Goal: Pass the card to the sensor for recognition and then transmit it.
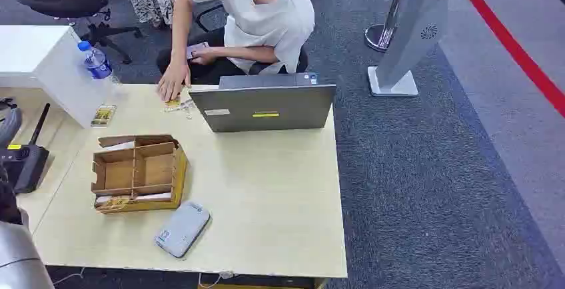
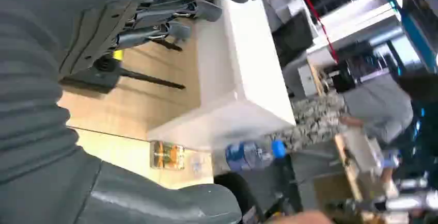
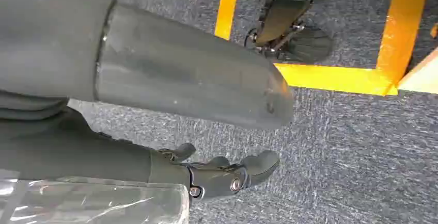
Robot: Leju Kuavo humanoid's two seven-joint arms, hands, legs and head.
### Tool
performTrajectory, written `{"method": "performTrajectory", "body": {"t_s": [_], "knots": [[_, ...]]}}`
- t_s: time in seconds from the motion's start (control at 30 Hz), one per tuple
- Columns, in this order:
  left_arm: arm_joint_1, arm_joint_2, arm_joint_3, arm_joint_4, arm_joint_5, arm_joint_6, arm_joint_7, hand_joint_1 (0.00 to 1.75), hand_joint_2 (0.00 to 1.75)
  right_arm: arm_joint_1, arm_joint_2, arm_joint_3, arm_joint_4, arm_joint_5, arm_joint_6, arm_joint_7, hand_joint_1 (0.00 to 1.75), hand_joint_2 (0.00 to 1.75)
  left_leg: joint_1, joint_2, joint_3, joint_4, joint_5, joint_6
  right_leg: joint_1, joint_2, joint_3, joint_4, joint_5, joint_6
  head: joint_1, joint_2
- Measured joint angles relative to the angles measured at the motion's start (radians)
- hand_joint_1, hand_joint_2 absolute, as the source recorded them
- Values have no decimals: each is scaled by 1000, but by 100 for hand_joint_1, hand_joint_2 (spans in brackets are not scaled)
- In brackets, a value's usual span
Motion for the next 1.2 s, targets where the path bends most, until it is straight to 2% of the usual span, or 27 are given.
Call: {"method": "performTrajectory", "body": {"t_s": [0.93,0.97,1.1,1.2], "knots": [[-301,103,-537,143,-770,-15,245,0,175,1,8,36,8,123,24,77,0,0,0,2,-1,1,1,0,0,2,-2,1,1,1,1,0],[-311,108,-559,147,-797,-15,253,175,175,1,9,39,8,128,26,80,0,0,0,2,-1,1,1,0,0,2,-2,1,1,1,0,0],[-345,120,-624,169,-895,-22,288,175,175,1,12,45,8,143,29,93,0,0,0,3,-1,0,0,0,0,2,-2,1,1,1,1,0],[-354,126,-644,176,-933,-22,300,175,175,2,13,46,8,153,30,96,0,0,0,3,-2,1,1,0,0,2,-3,1,1,0,-1,0]]}}
